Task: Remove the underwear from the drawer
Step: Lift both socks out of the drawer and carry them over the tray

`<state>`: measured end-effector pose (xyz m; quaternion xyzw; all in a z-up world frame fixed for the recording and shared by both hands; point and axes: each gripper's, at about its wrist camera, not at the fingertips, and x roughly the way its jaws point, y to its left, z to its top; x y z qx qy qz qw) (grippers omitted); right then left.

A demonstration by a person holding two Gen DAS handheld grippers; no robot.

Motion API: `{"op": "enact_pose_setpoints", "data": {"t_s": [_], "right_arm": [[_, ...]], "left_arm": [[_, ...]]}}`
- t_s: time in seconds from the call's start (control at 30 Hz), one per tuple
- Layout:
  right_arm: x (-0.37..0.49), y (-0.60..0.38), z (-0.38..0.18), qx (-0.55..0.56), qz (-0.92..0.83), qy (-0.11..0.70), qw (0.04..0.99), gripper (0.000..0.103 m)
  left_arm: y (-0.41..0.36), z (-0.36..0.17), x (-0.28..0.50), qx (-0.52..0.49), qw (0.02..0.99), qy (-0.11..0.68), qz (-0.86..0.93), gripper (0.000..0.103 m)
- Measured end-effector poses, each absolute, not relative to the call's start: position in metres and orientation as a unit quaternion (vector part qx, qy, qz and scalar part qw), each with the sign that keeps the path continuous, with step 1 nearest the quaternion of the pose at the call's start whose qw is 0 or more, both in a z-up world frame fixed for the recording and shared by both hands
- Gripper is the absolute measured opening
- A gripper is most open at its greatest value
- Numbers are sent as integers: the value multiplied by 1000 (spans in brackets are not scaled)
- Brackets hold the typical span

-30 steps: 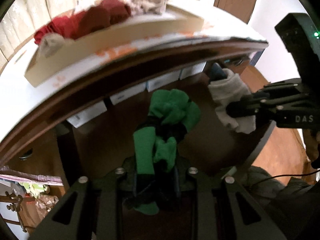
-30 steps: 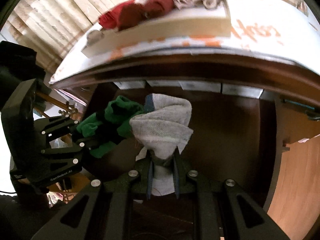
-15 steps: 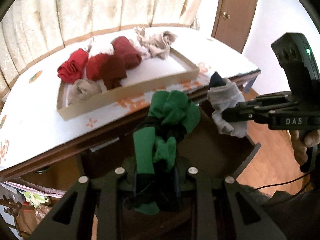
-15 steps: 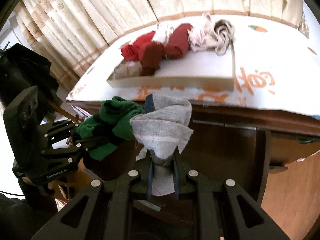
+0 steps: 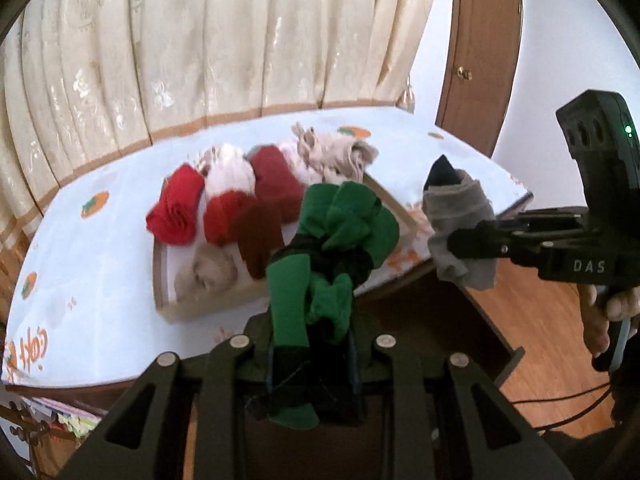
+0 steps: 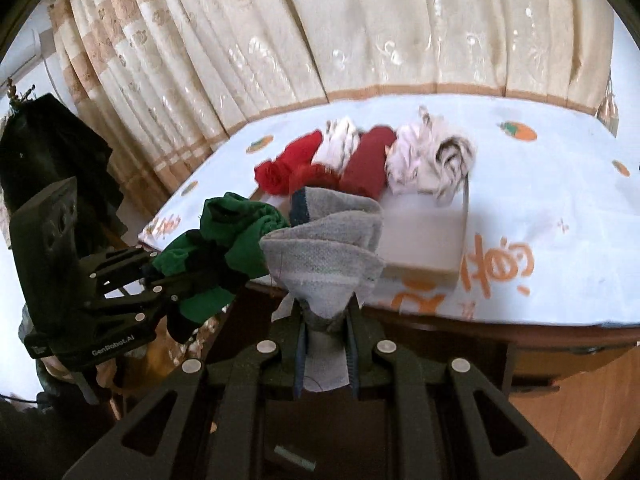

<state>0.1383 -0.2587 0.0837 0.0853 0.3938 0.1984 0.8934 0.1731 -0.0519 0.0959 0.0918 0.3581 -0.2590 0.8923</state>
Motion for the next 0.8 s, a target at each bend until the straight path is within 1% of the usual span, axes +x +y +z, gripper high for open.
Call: {"op": "enact_pose_setpoints", "data": {"t_s": [0.3, 0.8], "right_arm": [[170, -268, 101, 90, 178, 364, 910, 18], [209, -281, 89, 98, 143, 373, 912, 18]], "left_arm": [[-83, 105, 206, 119, 911, 329, -219, 24], [-116, 98, 248, 101, 917, 333, -196, 24]]}}
